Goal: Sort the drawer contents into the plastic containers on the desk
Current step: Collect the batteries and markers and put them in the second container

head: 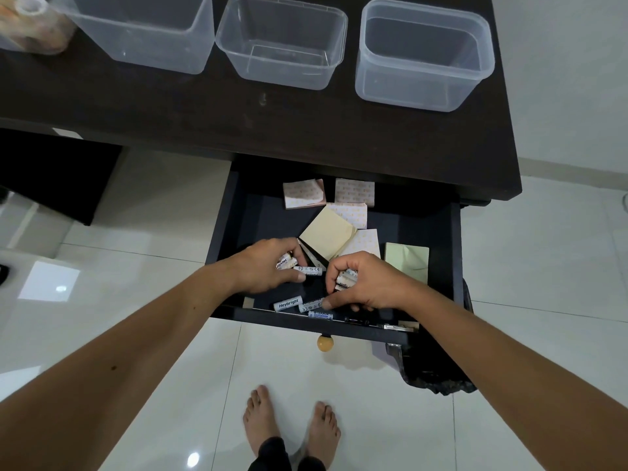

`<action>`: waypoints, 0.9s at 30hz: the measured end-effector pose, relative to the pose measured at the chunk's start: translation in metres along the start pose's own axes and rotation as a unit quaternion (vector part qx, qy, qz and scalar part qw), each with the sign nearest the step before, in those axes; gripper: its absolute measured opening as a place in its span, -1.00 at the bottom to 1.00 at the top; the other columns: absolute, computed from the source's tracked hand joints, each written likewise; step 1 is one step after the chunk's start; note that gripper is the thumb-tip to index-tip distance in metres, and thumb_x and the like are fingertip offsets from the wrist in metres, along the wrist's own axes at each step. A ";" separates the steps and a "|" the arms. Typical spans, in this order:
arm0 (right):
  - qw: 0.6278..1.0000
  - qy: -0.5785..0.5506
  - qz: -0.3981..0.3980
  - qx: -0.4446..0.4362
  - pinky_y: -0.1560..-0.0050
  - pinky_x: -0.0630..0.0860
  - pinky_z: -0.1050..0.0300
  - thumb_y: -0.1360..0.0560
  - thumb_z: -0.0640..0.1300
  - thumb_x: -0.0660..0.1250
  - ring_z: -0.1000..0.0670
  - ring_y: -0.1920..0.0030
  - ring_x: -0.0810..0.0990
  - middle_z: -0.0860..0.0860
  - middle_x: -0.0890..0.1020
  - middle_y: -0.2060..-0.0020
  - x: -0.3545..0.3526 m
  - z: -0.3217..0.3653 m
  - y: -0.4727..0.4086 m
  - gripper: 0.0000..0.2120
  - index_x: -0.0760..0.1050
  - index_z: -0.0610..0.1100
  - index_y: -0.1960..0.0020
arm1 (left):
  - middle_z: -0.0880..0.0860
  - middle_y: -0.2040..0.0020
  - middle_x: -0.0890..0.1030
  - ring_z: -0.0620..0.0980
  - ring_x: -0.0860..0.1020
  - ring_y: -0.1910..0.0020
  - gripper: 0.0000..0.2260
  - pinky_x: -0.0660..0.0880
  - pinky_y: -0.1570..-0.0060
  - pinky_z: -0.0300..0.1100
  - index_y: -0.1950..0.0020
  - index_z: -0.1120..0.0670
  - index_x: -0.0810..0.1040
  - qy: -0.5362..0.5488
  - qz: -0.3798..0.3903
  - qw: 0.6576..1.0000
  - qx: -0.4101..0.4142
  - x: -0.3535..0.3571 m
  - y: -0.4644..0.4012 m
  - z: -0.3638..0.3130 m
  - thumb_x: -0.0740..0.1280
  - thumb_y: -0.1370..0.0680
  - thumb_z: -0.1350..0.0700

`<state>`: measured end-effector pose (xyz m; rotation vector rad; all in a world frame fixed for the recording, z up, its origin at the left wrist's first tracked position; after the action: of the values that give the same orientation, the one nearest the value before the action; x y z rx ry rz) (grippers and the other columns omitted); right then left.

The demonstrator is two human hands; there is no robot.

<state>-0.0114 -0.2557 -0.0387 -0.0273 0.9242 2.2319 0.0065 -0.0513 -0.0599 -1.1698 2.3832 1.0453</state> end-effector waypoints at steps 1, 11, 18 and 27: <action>1.000 0.012 -0.005 -0.009 0.36 0.47 0.22 -0.37 -0.09 0.68 0.09 0.45 0.55 0.15 0.63 0.39 0.002 0.000 -0.003 -0.77 0.66 -0.07 0.10 | -0.09 -0.07 0.66 -0.05 0.60 -0.06 -0.82 0.55 -0.17 0.04 0.03 -0.22 0.55 0.007 -0.001 1.000 0.001 0.000 0.000 0.000 0.54 -0.52 -0.04; 0.982 0.174 -0.051 -0.060 -0.10 0.53 0.13 -0.31 0.08 0.69 0.18 -0.02 0.61 0.24 0.72 0.10 0.007 -0.010 -0.022 -0.69 0.75 0.17 -0.03 | -0.30 0.18 0.64 -0.26 0.52 0.41 -0.76 0.50 0.22 -0.26 -0.17 -0.18 0.65 0.099 -0.027 0.995 -0.003 0.002 -0.003 0.002 0.48 -0.60 0.14; 0.983 0.165 -0.044 -0.067 -0.12 0.56 0.06 -0.40 0.07 0.62 0.15 0.01 0.63 0.18 0.73 0.12 0.004 -0.007 -0.017 -0.85 0.74 0.09 0.06 | -0.07 0.13 0.69 -0.09 0.55 0.34 -0.79 0.53 0.23 -0.27 -0.16 -0.19 0.71 0.138 -0.040 0.990 -0.001 -0.002 -0.002 -0.004 0.40 -0.66 0.11; 0.998 -0.045 -0.035 -0.039 0.46 0.39 0.17 -0.53 -0.17 0.54 0.00 0.45 0.55 -0.11 0.68 0.30 -0.017 -0.007 0.005 -0.90 0.63 -0.05 0.03 | -0.26 0.20 0.68 -0.28 0.58 0.37 -0.85 0.50 0.29 -0.33 0.03 0.03 0.67 0.156 -0.006 0.988 -0.013 0.000 0.004 -0.012 0.56 -0.52 0.02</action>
<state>-0.0034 -0.2730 -0.0365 0.0044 0.7769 2.1838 0.0041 -0.0581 -0.0494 -1.4499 2.5958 0.9521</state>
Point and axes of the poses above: each hand's wrist, its own y-axis away from the middle knuckle, its own x-axis out of the palm, z = x × y, the point moved 5 cm from there along -y, towards the middle knuckle
